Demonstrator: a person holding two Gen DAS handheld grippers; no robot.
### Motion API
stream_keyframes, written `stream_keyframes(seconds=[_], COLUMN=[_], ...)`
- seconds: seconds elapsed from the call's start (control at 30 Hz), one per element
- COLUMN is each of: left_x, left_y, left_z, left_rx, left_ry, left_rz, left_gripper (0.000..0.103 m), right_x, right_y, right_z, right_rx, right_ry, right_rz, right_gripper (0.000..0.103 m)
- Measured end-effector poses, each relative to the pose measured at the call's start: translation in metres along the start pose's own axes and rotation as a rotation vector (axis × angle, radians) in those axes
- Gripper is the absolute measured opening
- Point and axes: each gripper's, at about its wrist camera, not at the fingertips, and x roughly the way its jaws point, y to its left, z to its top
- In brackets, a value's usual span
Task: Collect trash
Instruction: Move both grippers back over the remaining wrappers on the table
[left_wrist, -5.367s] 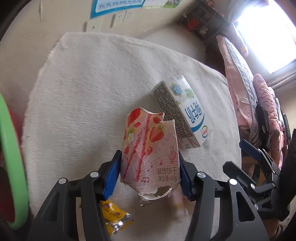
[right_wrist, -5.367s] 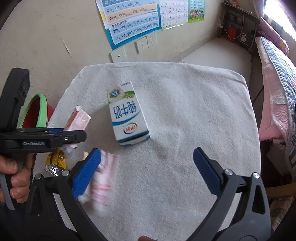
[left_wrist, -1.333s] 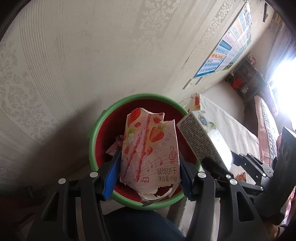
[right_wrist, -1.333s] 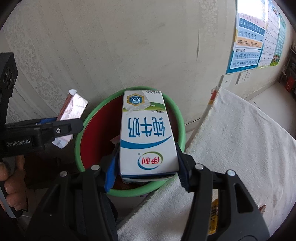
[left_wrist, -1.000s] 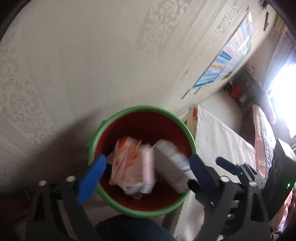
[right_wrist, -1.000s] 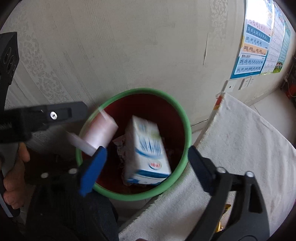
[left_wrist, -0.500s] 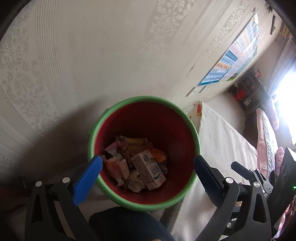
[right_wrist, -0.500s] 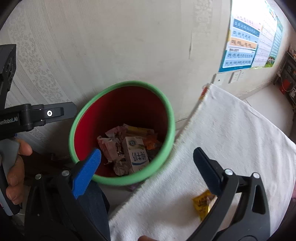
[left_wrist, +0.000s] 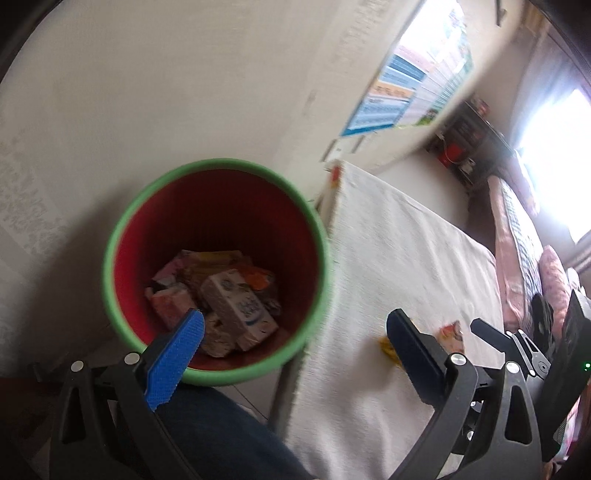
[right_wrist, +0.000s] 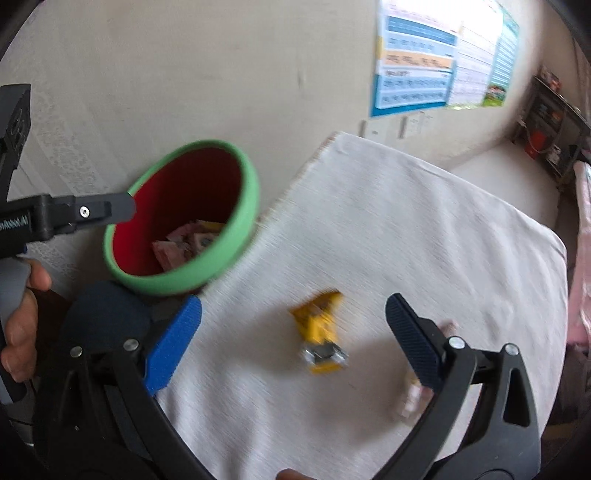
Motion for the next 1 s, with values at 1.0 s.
stream_keyframes(seconds=[1.0], left_x=[0.065], left_y=[-0.115], left_z=[-0.050], left_rx=[0.194], left_ry=[0.202], left_rz=[0.010], left_gripper=[0.095], right_x=[-0.015], right_y=[-0.111], right_z=[-0.082], right_rx=[0.269], right_ry=[0.064], right_rz=[-0.079], right_gripper=[0.098])
